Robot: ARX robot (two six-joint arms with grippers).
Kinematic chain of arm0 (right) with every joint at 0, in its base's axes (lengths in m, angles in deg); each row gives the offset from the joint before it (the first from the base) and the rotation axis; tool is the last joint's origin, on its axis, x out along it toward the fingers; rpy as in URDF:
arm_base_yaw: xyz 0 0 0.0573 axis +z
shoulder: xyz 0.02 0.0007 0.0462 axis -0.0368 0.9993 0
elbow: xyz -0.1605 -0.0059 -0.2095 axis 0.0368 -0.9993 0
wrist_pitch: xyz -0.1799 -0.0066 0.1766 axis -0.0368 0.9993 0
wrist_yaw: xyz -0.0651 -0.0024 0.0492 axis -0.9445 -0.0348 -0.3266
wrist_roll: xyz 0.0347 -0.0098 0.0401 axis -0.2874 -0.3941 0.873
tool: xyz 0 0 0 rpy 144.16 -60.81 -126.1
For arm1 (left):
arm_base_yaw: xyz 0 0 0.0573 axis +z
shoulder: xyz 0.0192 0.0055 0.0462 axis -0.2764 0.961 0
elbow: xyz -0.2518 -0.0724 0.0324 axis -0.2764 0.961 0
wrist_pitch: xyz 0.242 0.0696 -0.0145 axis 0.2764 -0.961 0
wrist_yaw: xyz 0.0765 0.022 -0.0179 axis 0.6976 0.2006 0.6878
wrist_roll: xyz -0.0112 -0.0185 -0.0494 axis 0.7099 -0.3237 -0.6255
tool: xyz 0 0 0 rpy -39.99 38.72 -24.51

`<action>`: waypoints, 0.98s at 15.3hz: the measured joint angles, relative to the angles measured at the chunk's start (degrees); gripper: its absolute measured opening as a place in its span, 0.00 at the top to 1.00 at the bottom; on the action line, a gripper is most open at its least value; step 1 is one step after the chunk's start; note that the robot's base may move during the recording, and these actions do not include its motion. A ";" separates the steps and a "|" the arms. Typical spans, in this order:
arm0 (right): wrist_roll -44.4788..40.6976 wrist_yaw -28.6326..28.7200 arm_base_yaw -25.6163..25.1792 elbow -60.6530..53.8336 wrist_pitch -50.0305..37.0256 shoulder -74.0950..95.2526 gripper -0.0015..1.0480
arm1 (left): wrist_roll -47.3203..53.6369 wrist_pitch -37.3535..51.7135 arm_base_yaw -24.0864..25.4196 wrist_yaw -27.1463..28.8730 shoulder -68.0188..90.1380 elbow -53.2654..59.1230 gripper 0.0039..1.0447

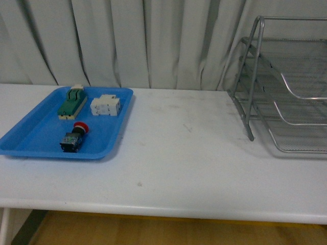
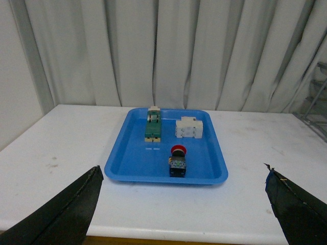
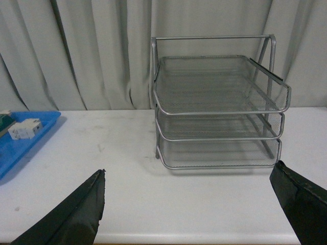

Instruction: Place button on rack with both arms

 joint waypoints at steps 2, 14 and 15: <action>0.00 0.00 -0.02 0.00 0.00 0.00 0.06 | -0.02 0.00 0.00 0.00 0.00 0.00 0.06; 0.00 0.02 0.00 0.00 0.00 0.00 0.06 | 0.00 0.00 0.00 0.00 0.00 0.00 0.06; 0.00 0.00 -0.02 0.00 0.00 0.00 0.06 | 0.00 0.00 0.00 0.00 0.00 0.00 0.06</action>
